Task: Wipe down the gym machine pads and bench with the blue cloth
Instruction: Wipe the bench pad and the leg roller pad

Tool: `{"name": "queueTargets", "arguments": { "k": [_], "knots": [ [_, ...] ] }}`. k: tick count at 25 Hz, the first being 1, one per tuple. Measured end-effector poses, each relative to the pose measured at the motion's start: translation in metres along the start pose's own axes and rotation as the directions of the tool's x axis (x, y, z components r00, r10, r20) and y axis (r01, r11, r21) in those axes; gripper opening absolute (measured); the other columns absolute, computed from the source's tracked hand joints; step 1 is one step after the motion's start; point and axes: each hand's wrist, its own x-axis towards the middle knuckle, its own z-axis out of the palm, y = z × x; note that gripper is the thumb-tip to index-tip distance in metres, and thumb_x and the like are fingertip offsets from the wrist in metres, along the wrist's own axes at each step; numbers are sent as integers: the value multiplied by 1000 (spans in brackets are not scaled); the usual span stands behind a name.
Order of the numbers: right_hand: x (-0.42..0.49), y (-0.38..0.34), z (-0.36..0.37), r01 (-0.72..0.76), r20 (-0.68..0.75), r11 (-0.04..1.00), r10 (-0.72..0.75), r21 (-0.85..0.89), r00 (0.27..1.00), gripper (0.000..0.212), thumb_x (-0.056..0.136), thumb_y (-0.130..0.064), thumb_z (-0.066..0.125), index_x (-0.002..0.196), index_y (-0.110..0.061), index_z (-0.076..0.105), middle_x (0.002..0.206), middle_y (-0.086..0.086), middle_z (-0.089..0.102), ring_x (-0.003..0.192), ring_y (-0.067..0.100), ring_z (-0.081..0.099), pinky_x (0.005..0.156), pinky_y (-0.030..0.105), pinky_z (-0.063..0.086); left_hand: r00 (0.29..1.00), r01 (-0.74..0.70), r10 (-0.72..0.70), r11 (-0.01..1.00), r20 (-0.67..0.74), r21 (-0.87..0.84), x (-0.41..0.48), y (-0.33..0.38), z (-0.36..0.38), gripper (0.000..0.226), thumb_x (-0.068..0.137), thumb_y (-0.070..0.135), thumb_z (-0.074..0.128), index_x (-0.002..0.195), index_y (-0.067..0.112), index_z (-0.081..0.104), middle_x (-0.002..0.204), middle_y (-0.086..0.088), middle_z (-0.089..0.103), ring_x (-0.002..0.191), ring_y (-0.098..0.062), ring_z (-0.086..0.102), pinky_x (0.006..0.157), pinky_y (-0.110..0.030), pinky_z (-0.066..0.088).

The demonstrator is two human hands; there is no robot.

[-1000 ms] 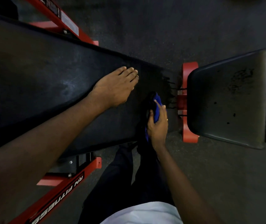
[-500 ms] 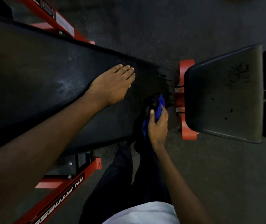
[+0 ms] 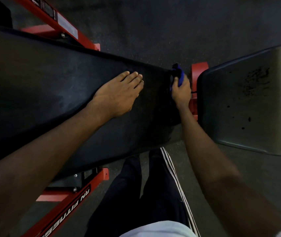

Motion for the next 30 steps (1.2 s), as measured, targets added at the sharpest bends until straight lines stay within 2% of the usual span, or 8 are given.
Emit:
{"name": "queueTargets", "arguments": {
  "k": [3, 5, 9, 11, 16, 21, 27, 30],
  "knots": [
    [14, -7, 0, -64, -28, 998, 63, -25, 998, 51, 99, -45, 46, 142, -18, 51, 138, 4, 58, 126, 23, 55, 105, 41, 45, 1000, 2, -2, 1000, -4, -5, 2, 0, 2, 55, 104, 27, 18, 155, 6, 21, 162, -15, 21, 150, -28, 20, 123, -42, 16],
    [-27, -14, 4, 64, -12, 998, -64, -28, 998, 49, 98, -45, 46, 140, -20, 54, 140, 4, 58, 129, 24, 54, 107, 43, 43, 1000, 14, -14, 1000, 10, -9, 2, 1, 1, 54, 104, 26, 20, 155, 6, 21, 162, -14, 21, 150, -28, 20, 123, -42, 15],
    [-131, -8, 11, 350, 39, 937, -349, -18, 936, 48, 102, -32, 52, 148, -20, 46, 157, 2, 41, 149, 15, 29, 116, 19, 23, 999, 23, -23, 1000, 28, -11, 6, 4, -1, 55, 104, 25, 29, 154, 6, 22, 162, -14, 22, 150, -27, 21, 122, -41, 15],
    [-122, -3, 14, 377, 19, 926, -376, -6, 926, 49, 101, -28, 52, 148, -18, 47, 156, 4, 42, 149, 18, 29, 115, 13, 19, 999, 24, -23, 999, 24, -24, 7, 4, -2, 55, 104, 26, 26, 155, 7, 19, 163, -14, 20, 150, -27, 18, 123, -41, 13],
    [-6, 15, 11, 175, -19, 983, -176, -48, 984, 52, 99, -35, 52, 144, -10, 51, 146, 13, 52, 138, 28, 46, 113, 32, 35, 1000, 18, -18, 999, 14, -43, 2, 2, 0, 61, 105, 40, 17, 156, 6, 18, 163, -14, 17, 151, -26, 15, 123, -42, 14],
    [58, 17, -9, -148, -35, 986, 146, -73, 989, 46, 101, -42, 49, 140, -19, 54, 135, 10, 59, 125, 29, 55, 97, 33, 42, 998, 20, -20, 1000, 62, -5, 7, 6, 0, 85, 96, 65, 15, 157, 6, 15, 164, -15, 14, 152, -26, 12, 123, -43, 13],
    [-76, -15, 14, 315, 15, 949, -316, 27, 949, 47, 96, -32, 58, 139, -14, 56, 146, 5, 54, 140, 18, 43, 112, 22, 29, 994, 79, -68, 988, 90, -130, 43, 10, 1, 72, 95, 49, 38, 153, 7, 30, 160, -17, 25, 149, -29, 21, 122, -43, 16],
    [-54, -10, 17, 390, -21, 921, -390, 5, 921, 49, 94, -32, 54, 138, -9, 57, 143, 8, 56, 139, 23, 45, 114, 24, 30, 994, 44, -34, 994, 100, -103, 77, 13, 9, 73, 97, 47, 36, 154, 4, 22, 162, -18, 20, 150, -30, 18, 122, -42, 13]
  ]
}}
